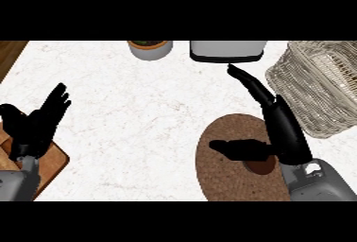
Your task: Pick the cupcake from the placemat and place it in the basket
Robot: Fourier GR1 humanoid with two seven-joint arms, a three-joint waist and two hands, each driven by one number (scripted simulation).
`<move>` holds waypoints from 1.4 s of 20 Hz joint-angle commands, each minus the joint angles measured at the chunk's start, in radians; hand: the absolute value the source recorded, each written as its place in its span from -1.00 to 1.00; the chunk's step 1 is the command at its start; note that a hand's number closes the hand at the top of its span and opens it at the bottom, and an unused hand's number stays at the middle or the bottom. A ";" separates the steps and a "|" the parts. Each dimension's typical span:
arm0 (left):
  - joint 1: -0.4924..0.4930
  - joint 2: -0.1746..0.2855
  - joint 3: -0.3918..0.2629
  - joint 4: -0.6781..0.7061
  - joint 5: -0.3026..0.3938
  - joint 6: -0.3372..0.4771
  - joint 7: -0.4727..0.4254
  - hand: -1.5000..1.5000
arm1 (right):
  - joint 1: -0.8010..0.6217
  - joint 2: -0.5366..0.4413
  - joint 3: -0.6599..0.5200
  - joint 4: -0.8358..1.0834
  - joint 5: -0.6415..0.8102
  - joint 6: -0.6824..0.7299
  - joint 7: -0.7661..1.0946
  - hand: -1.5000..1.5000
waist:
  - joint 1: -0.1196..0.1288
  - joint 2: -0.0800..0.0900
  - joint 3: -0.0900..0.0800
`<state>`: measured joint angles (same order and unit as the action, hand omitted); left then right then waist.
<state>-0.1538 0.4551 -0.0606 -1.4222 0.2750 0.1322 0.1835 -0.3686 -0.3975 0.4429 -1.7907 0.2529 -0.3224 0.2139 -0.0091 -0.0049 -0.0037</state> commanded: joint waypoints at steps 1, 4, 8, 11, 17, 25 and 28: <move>-0.028 -0.003 0.012 0.046 -0.009 -0.001 -0.013 0.00 | -0.123 -0.071 0.002 -0.037 0.061 0.119 0.339 -1.00 | -0.009 -0.003 -0.003; 0.003 0.019 0.030 0.023 0.019 -0.021 0.010 0.00 | -0.148 -0.225 -0.019 -0.039 0.128 0.234 0.491 -1.00 | -0.021 -0.015 -0.006; 0.023 -0.021 0.003 0.026 -0.008 -0.001 -0.029 0.00 | -0.252 -0.331 -0.064 -0.061 0.122 0.412 0.741 -1.00 | -0.016 -0.013 -0.005; 0.025 0.014 0.027 0.016 0.010 -0.038 -0.018 0.00 | -0.330 -0.392 -0.164 -0.113 -0.055 0.588 0.872 -1.00 | -0.007 -0.009 0.000; -0.053 -0.004 0.028 0.058 -0.007 -0.012 0.021 0.00 | -0.352 -0.420 -0.216 -0.141 -0.399 0.759 1.003 -1.00 | -0.017 -0.004 0.001; 0.004 -0.040 0.032 0.044 -0.023 -0.016 -0.025 0.00 | -0.076 -0.587 -0.449 -0.393 -0.690 0.677 0.972 -1.00 | -0.033 -0.006 0.004; 0.013 -0.003 0.081 0.048 0.021 -0.089 -0.017 0.00 | 0.065 -0.542 -0.502 -0.449 -0.559 0.621 0.866 -1.00 | -0.014 0.000 0.005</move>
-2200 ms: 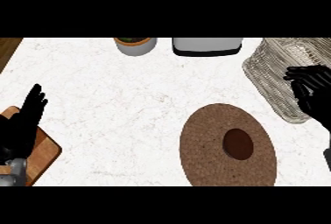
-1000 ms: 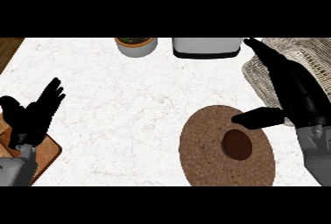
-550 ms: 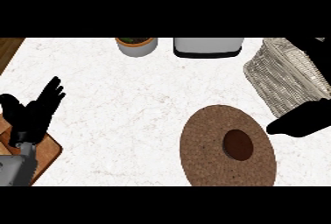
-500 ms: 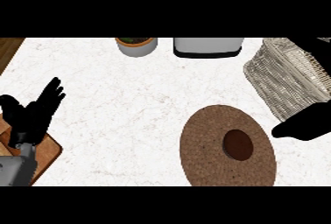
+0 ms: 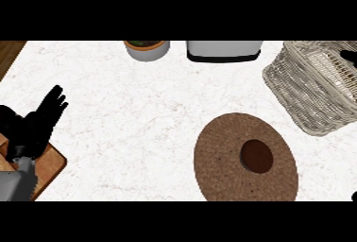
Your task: Pick the cupcake from the placemat and place it in the basket
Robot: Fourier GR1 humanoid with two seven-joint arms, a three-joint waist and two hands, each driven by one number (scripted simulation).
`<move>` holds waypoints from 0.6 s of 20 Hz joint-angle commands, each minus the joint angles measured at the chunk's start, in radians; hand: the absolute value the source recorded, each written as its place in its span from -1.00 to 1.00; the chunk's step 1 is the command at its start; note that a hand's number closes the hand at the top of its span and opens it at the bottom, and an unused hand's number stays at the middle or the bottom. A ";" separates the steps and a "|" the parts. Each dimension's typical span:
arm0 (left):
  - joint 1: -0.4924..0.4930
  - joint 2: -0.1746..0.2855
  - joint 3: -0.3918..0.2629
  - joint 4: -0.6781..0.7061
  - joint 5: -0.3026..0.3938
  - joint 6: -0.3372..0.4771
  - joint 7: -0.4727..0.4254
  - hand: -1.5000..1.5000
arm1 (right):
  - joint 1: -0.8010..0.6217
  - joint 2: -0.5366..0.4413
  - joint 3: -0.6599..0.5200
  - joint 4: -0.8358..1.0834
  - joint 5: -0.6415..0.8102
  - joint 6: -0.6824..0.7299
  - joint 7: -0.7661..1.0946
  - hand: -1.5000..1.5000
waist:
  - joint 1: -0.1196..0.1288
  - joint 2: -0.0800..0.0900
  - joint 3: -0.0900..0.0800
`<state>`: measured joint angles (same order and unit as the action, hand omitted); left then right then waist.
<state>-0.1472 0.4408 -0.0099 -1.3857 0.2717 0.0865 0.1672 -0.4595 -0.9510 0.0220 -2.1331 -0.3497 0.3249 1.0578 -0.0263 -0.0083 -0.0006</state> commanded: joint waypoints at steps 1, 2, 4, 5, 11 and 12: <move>0.009 -0.012 0.007 -0.045 -0.010 0.009 0.019 0.00 | 0.170 0.000 -0.126 -0.172 0.003 -0.036 0.067 -1.00 | 0.001 0.001 0.001; -0.004 -0.015 0.008 -0.015 -0.017 -0.004 -0.008 0.00 | 0.215 0.047 -0.097 -0.207 0.072 -0.077 0.058 -1.00 | 0.002 0.003 0.001; -0.031 -0.025 0.015 0.051 -0.028 -0.013 -0.017 0.00 | 0.314 0.114 -0.108 -0.186 0.157 -0.042 -0.064 -1.00 | 0.008 0.007 0.001; -0.030 -0.033 0.013 0.048 -0.039 -0.017 -0.025 0.00 | 0.328 0.118 -0.111 -0.253 0.145 -0.039 -0.010 -1.00 | 0.011 0.006 0.001; -0.043 -0.031 0.009 -0.043 -0.042 -0.024 0.058 0.00 | 0.436 0.300 0.041 -0.104 0.508 -0.061 -0.305 -1.00 | 0.031 0.010 0.002; -0.051 -0.066 -0.003 0.003 -0.065 -0.002 0.033 0.00 | 0.502 0.333 0.061 -0.175 0.565 -0.089 -0.309 -1.00 | 0.021 0.009 0.001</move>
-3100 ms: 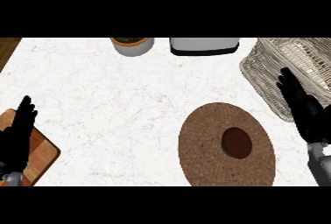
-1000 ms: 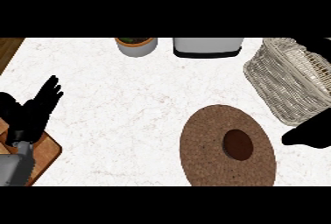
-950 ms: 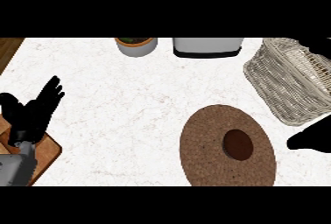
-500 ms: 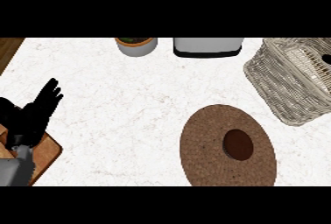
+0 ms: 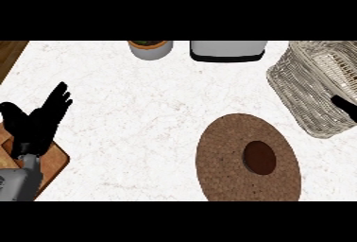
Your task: Pick the cupcake from the placemat and place it in the basket
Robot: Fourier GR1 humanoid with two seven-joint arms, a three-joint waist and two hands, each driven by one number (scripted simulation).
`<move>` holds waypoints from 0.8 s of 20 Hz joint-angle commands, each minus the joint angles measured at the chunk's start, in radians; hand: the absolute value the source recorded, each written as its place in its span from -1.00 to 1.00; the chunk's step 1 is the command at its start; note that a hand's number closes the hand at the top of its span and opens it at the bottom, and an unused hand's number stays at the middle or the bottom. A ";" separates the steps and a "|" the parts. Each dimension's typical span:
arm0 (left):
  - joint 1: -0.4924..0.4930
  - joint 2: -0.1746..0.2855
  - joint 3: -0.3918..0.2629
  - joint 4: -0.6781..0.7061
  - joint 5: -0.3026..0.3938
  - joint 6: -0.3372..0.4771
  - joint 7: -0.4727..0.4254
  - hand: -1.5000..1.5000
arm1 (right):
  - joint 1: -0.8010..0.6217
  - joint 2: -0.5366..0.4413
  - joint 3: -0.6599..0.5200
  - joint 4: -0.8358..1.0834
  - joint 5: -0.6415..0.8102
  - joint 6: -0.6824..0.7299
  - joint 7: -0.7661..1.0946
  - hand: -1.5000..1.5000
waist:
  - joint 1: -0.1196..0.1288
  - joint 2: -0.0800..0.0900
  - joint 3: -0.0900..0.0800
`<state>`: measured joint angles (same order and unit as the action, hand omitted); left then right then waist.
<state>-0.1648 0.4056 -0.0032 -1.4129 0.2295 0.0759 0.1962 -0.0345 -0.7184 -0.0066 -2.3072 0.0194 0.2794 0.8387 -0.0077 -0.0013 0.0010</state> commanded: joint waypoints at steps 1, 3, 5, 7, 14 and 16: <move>-0.010 -0.037 -0.021 -0.015 -0.030 0.014 0.000 0.00 | 0.075 0.123 0.097 0.107 0.237 -0.060 -0.174 -1.00 | 0.009 0.003 0.000; -0.005 -0.050 -0.018 0.002 -0.063 0.024 -0.012 0.00 | 0.137 0.155 0.071 0.080 0.259 -0.067 -0.223 -1.00 | 0.003 0.001 0.000; -0.025 -0.003 0.025 0.045 -0.026 -0.030 -0.025 0.00 | 0.062 0.221 0.161 0.245 0.368 -0.152 -0.302 -1.00 | 0.017 0.004 0.000; -0.002 -0.026 0.007 0.004 -0.035 -0.020 -0.003 0.00 | 0.078 0.292 0.201 0.255 0.407 -0.212 -0.338 -1.00 | 0.015 0.002 0.000; -0.033 -0.040 0.041 0.051 -0.059 -0.044 -0.006 0.00 | -0.008 0.336 0.188 0.491 0.449 -0.171 -0.383 -1.00 | 0.010 0.002 -0.001; 0.000 -0.053 0.052 0.019 -0.055 -0.053 -0.010 0.00 | 0.013 0.372 0.216 0.530 0.485 -0.185 -0.419 -1.00 | 0.010 0.002 -0.001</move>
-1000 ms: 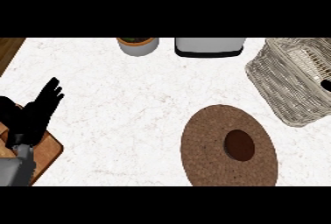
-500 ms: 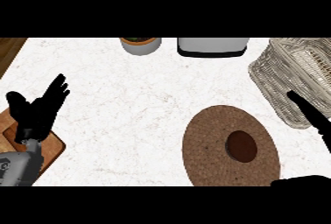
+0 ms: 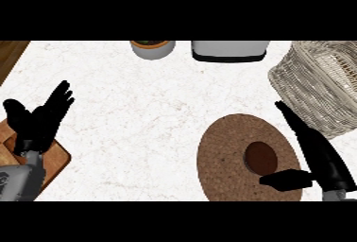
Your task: Pick the cupcake from the placemat and place it in the basket
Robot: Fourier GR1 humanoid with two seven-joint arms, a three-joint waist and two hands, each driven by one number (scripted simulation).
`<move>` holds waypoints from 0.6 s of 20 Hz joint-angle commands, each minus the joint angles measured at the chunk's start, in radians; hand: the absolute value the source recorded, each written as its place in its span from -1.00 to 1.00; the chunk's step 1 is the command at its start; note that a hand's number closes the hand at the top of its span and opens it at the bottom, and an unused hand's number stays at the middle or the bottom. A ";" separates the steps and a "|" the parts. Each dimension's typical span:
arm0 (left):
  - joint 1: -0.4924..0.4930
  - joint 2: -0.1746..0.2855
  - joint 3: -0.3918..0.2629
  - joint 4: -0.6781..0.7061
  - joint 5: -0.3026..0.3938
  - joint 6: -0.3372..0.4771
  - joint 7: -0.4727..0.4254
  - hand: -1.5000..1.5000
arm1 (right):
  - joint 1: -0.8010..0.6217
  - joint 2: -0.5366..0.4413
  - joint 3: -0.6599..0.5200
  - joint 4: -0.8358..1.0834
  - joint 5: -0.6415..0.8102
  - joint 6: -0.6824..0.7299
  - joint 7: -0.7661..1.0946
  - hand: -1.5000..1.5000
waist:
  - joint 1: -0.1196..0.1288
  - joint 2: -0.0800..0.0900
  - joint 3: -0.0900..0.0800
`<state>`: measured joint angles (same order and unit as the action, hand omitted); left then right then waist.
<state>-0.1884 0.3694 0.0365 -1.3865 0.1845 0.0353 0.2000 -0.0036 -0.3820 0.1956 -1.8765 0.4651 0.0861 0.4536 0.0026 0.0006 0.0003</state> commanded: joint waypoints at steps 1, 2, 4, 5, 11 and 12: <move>-0.033 -0.001 0.052 0.085 -0.001 -0.037 -0.058 0.00 | -0.003 0.025 0.000 0.094 0.032 0.025 -0.036 -1.00 | -0.004 0.000 0.000; -0.022 -0.030 -0.001 -0.044 -0.035 0.026 0.051 0.00 | -0.059 0.069 0.036 0.115 0.068 0.022 0.024 -1.00 | 0.000 -0.001 0.000; -0.061 -0.037 0.029 0.080 -0.037 -0.015 -0.029 0.00 | -0.017 0.069 0.041 0.129 0.100 0.021 -0.017 -1.00 | -0.005 0.000 0.000; -0.058 -0.027 0.039 0.072 -0.040 -0.019 -0.008 0.00 | -0.045 0.085 0.043 0.162 0.118 0.025 -0.008 -1.00 | -0.004 0.000 0.000; -0.045 -0.046 0.075 0.072 -0.065 -0.054 -0.031 0.00 | 0.049 0.081 -0.010 0.087 0.136 0.068 -0.078 -1.00 | -0.006 -0.001 0.000; -0.009 -0.071 0.040 0.033 -0.085 -0.034 -0.034 0.00 | -0.065 0.057 -0.081 0.180 0.065 0.117 -0.108 -1.00 | -0.002 0.000 0.000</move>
<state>-0.1959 0.3294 0.0854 -1.3702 0.1347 -0.0018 0.1930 0.0008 -0.3262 0.1747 -1.7674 0.5513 0.1637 0.3901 -0.0009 -0.0002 0.0002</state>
